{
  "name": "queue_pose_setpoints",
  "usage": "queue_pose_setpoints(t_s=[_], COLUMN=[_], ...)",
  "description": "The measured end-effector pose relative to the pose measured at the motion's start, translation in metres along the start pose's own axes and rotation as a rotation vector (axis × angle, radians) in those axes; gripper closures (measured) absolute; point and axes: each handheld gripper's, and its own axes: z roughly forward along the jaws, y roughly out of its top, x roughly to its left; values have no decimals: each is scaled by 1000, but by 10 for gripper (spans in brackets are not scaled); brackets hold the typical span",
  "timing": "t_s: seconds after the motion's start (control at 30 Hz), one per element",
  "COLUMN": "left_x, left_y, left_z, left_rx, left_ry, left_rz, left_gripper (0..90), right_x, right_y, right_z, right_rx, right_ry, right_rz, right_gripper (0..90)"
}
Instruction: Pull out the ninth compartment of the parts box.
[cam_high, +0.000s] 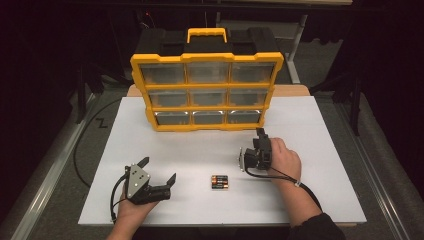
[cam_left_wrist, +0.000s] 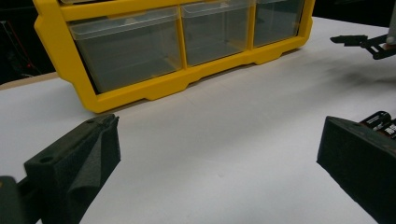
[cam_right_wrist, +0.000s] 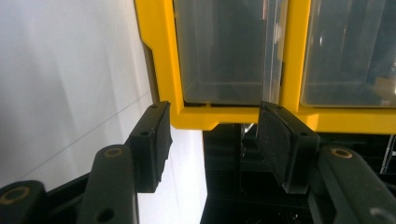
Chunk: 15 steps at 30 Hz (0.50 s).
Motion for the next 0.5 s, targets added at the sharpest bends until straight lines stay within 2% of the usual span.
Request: queue_pose_setpoints(t_s=[0.5], left_x=[0], left_y=[1], left_z=[-1], left_rx=[-15], left_ry=[-11], left_rz=[-4], left_gripper=[3], right_x=[-15], right_y=[12], right_z=[13], right_rx=[12], right_ry=[-8], right_rz=[11], right_gripper=[535])
